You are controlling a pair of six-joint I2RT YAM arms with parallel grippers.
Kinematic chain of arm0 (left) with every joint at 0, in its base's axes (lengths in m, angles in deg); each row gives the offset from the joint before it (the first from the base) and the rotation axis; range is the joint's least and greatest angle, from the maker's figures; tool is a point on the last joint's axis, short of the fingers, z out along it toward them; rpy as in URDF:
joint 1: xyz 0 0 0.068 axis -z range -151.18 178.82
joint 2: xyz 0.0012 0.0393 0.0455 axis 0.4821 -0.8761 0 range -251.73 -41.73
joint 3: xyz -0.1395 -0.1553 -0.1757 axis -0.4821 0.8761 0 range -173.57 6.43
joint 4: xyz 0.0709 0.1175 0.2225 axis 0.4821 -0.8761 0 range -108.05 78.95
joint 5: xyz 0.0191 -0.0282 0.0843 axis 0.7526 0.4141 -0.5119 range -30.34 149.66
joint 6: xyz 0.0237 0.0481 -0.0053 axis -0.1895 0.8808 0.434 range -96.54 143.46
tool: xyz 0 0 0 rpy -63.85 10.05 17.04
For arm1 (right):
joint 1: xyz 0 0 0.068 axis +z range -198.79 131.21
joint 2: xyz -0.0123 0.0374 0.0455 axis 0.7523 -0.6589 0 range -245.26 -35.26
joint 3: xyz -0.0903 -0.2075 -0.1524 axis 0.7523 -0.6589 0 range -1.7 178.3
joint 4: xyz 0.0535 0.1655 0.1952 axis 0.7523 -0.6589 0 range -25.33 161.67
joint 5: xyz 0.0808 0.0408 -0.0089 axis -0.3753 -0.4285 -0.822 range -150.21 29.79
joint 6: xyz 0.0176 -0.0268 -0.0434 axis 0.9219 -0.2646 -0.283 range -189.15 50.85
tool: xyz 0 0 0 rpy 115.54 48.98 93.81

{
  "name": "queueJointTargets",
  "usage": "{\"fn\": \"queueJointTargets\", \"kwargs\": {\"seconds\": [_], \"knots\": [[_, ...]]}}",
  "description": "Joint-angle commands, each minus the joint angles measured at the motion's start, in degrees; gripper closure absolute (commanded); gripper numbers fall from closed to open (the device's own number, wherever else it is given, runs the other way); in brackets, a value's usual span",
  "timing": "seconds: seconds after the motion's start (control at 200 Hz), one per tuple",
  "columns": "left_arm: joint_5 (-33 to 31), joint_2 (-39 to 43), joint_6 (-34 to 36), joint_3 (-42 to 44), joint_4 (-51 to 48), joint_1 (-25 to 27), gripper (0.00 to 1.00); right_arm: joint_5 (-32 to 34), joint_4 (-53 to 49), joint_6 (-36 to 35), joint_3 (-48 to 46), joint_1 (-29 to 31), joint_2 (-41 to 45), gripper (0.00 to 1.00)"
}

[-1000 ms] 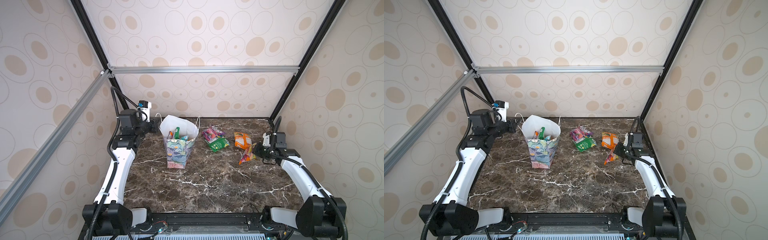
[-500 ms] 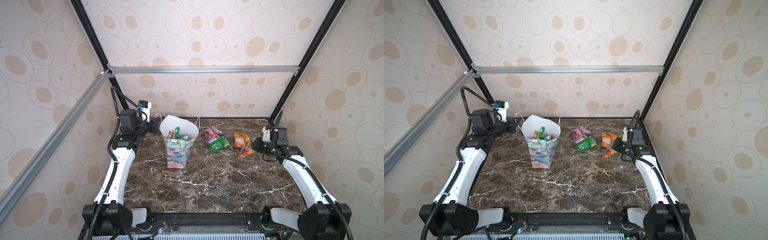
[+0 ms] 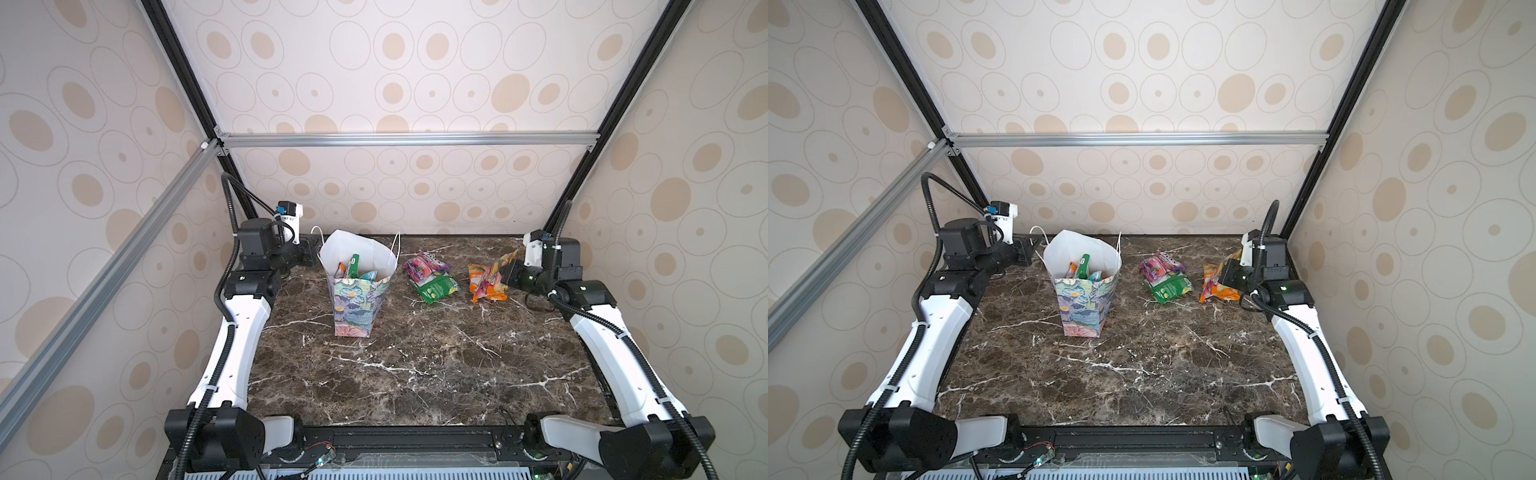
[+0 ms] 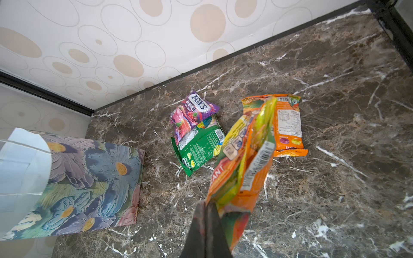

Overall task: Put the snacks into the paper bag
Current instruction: 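Carry the FOX'S Fruits packet over the paper bag held by the left gripper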

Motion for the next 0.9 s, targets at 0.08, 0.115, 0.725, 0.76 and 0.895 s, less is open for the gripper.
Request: {"fn": "queueJointTargets", "kwargs": {"seconds": [0.08,0.115,0.725,0.76,0.895], "knots": [[0.27,1.32,1.19,-1.55,3.21,0.09,0.96,0.96,-0.74,-1.83,6.31,2.21,-1.27,1.0],[0.28,1.3,1.15,-1.54,3.25,0.09,0.96,1.07,-0.88,-1.99,7.35,2.73,-1.57,1.0],[0.32,1.15,1.06,-1.38,3.43,0.09,0.96,4.21,-5.89,-6.57,30.82,13.45,-13.49,1.0],[0.25,1.16,1.06,-1.46,3.43,0.09,0.96,4.26,-6.24,-6.89,32.08,14.19,-14.32,1.0],[0.17,1.41,1.12,-1.38,3.43,0.09,0.97,5.28,-7.66,-7.97,37.43,16.63,-17.16,1.0]]}}
